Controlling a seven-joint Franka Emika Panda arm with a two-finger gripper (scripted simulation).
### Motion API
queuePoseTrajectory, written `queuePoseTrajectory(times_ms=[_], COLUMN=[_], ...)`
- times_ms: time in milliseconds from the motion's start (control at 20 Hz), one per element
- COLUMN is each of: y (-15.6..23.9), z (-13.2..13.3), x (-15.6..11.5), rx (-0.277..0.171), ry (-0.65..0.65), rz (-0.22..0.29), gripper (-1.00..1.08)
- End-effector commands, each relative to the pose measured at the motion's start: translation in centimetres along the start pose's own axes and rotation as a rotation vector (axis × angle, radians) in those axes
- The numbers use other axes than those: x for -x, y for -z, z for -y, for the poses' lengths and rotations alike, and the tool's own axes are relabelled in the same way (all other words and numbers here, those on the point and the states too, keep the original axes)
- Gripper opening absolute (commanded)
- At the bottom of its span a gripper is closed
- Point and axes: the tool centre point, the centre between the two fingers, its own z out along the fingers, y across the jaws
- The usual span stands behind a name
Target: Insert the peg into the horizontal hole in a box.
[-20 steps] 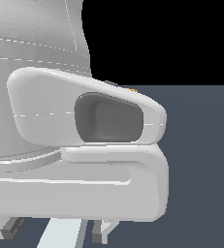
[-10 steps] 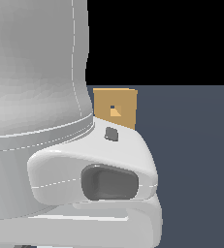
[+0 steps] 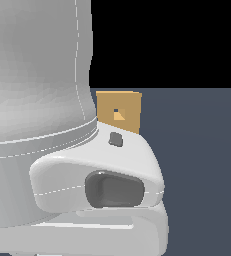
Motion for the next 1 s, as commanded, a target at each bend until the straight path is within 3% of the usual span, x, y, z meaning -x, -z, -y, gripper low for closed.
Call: queuePoseTrajectory(times_ms=[0, 450, 650, 950], y=[0.0, 0.9, 1.9, 3.9], z=[0.0, -1.3, -2.6, -5.2], x=[0.0, -3.3, -7.0, -14.9], rx=[0.000, 0.000, 0.000, 0.000], ry=[0.000, 0.023, 0.047, 0.100], rz=[0.000, 0.000, 0.001, 0.001], gripper=[-1.00, -1.00, -1.00, -1.00])
